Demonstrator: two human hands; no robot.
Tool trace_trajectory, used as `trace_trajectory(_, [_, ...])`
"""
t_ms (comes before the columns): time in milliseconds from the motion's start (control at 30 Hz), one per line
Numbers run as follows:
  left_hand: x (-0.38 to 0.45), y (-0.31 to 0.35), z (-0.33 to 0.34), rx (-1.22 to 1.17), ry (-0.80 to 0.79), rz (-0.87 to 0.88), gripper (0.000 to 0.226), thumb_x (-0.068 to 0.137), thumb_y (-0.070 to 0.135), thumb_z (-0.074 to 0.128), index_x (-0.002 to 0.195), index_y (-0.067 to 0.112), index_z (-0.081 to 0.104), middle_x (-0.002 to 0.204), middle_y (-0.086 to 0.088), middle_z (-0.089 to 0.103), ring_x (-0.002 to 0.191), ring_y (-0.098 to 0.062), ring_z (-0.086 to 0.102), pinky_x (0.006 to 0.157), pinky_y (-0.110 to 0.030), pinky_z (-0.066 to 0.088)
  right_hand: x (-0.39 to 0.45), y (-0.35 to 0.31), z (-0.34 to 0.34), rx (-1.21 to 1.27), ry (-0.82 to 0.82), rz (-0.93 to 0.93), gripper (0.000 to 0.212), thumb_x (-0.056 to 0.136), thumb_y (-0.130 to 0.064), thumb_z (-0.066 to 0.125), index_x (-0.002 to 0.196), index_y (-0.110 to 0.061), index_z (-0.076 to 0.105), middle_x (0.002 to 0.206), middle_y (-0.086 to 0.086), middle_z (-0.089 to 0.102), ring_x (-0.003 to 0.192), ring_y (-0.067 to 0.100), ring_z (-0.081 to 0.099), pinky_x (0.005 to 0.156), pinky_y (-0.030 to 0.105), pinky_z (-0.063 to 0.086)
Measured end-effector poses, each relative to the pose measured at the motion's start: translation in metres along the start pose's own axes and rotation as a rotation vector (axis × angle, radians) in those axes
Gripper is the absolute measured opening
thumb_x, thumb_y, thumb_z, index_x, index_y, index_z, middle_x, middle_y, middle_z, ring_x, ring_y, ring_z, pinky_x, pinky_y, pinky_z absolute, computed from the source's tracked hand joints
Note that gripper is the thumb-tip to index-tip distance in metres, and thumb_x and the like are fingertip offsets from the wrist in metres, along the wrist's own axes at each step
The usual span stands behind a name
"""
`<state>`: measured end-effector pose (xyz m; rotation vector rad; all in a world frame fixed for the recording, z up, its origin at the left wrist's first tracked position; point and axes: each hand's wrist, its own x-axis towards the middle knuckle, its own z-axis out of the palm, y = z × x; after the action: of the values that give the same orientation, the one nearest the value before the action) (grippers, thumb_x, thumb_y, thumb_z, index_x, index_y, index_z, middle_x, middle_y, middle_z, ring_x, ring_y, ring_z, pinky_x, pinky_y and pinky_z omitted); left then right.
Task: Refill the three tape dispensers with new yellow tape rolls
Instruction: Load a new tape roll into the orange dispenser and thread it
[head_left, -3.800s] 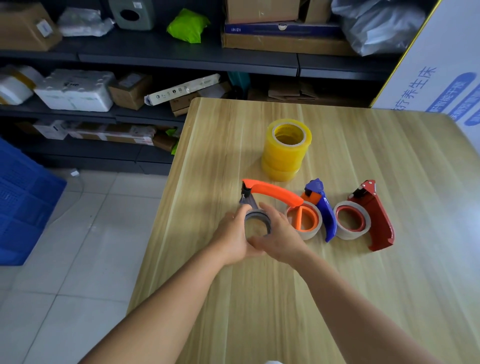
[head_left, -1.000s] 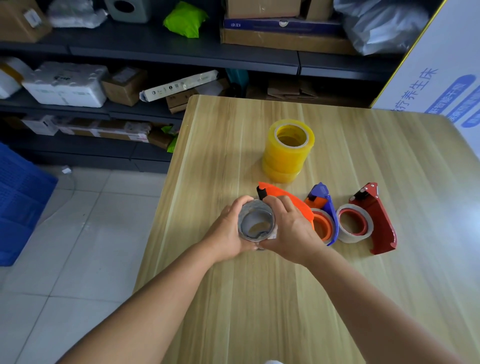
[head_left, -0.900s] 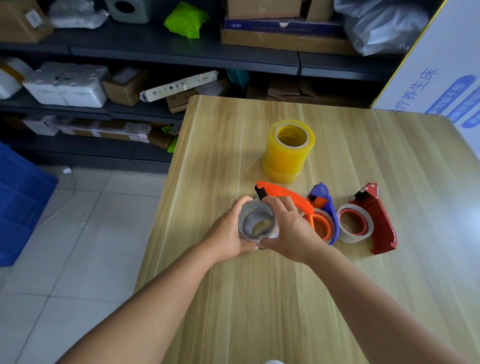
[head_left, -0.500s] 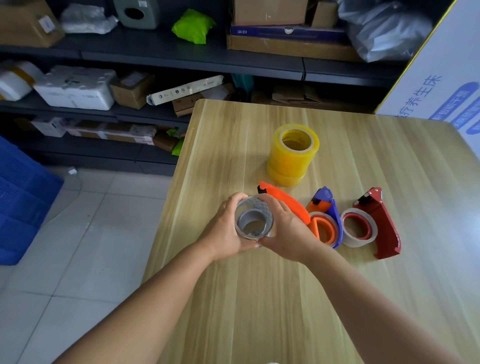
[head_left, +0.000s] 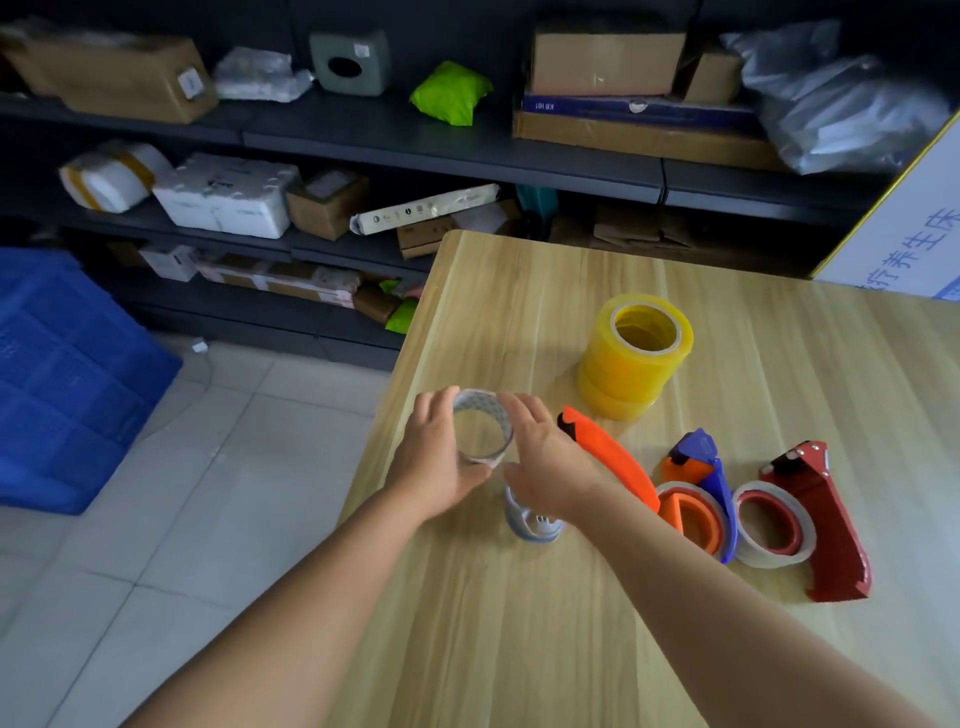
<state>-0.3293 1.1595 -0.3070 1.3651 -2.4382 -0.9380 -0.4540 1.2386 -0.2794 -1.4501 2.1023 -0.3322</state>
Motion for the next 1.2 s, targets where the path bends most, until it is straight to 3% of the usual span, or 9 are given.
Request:
trace_trajectory(200, [0.029, -0.002, 0.008, 0.079, -0.087, -0.116, 0.097, 0.076, 0.034, 0.074, 0.15, 0.018, 0.013, 0.151, 0.003, 0.019, 0.125, -0.022, 0.047, 0.094, -0.035, 0.045, 0.037, 0.002, 0.001, -0.136, -0.151, 0.035, 0.074, 0.085, 0.007, 0.045, 0.151, -0.014, 0.019, 0.157, -0.004, 0.016, 0.095, 0.028, 0.064, 0.066, 0.032, 0.047])
trace_trajectory(300, [0.041, -0.003, 0.016, 0.108, -0.109, -0.142, 0.095, 0.077, 0.039, 0.074, 0.149, 0.018, 0.016, 0.151, 0.003, 0.023, 0.126, -0.021, 0.047, 0.094, -0.037, 0.046, 0.049, 0.007, 0.002, -0.156, -0.211, 0.031, 0.063, 0.086, 0.003, 0.046, 0.144, -0.011, 0.028, 0.153, 0.0, 0.026, 0.1, 0.029, 0.062, 0.068, 0.033, 0.044])
trace_trajectory(400, [0.052, -0.007, 0.021, 0.159, -0.12, -0.143, 0.091, 0.077, 0.041, 0.074, 0.147, 0.018, 0.021, 0.149, 0.002, 0.03, 0.126, -0.02, 0.046, 0.092, -0.036, 0.047, 0.058, 0.011, 0.002, -0.201, -0.249, 0.031, 0.066, 0.087, 0.0, 0.046, 0.147, -0.012, 0.023, 0.153, -0.002, 0.026, 0.099, 0.029, 0.062, 0.068, 0.034, 0.043])
trace_trajectory(533, [0.064, -0.007, 0.021, 0.272, -0.134, -0.126, 0.092, 0.079, 0.039, 0.072, 0.149, 0.016, 0.016, 0.152, 0.0, 0.028, 0.134, -0.021, 0.038, 0.102, -0.035, 0.041, 0.066, 0.011, -0.003, -0.221, -0.249, -0.011, 0.074, 0.089, -0.005, 0.047, 0.153, -0.015, 0.01, 0.161, -0.005, 0.01, 0.129, 0.026, 0.046, 0.09, 0.032, 0.042])
trace_trajectory(633, [0.072, 0.001, 0.016, 0.386, -0.219, -0.103, 0.1, 0.081, 0.036, 0.071, 0.152, 0.014, 0.003, 0.16, -0.002, 0.01, 0.145, -0.021, 0.018, 0.115, -0.034, 0.025, 0.067, 0.016, -0.01, -0.249, -0.208, -0.049, 0.076, 0.093, -0.015, 0.051, 0.154, -0.014, 0.006, 0.163, -0.001, 0.006, 0.146, 0.021, 0.021, 0.112, 0.032, 0.028])
trace_trajectory(767, [0.079, 0.023, 0.007, 0.407, -0.29, -0.016, 0.108, 0.081, 0.044, 0.068, 0.151, 0.016, -0.01, 0.161, 0.001, -0.008, 0.149, -0.017, -0.005, 0.121, -0.036, 0.008, 0.062, 0.023, -0.03, -0.253, -0.092, -0.045, 0.08, 0.094, -0.026, 0.054, 0.154, -0.012, 0.004, 0.163, 0.004, 0.004, 0.15, 0.019, 0.003, 0.119, 0.033, 0.011])
trace_trajectory(967, [0.092, 0.08, 0.016, 0.335, -0.231, 0.209, 0.096, 0.084, 0.043, 0.06, 0.152, 0.021, -0.004, 0.161, 0.004, -0.005, 0.148, -0.014, -0.003, 0.119, -0.034, 0.01, 0.04, 0.05, -0.076, -0.262, 0.189, 0.023, 0.075, 0.093, -0.024, 0.051, 0.154, -0.015, 0.01, 0.163, 0.001, 0.009, 0.15, 0.018, 0.002, 0.119, 0.032, 0.005])
trace_trajectory(1067, [0.098, 0.108, 0.027, 0.333, -0.222, 0.312, 0.089, 0.086, 0.038, 0.061, 0.152, 0.027, 0.003, 0.161, 0.003, 0.0, 0.148, -0.015, 0.003, 0.119, -0.034, 0.015, 0.029, 0.073, -0.092, -0.309, 0.242, 0.107, 0.076, 0.092, -0.03, 0.052, 0.154, -0.015, 0.011, 0.162, 0.0, 0.01, 0.15, 0.02, 0.002, 0.119, 0.035, 0.006])
trace_trajectory(1200, [0.104, 0.133, 0.04, 0.319, -0.272, 0.316, 0.077, 0.091, 0.034, 0.057, 0.149, 0.042, 0.007, 0.162, -0.002, 0.0, 0.148, -0.021, 0.01, 0.116, -0.036, 0.021, 0.019, 0.1, -0.104, -0.287, 0.275, 0.207, 0.076, 0.091, -0.032, 0.057, 0.153, -0.02, 0.015, 0.162, 0.001, 0.011, 0.15, 0.022, 0.002, 0.118, 0.036, 0.01])
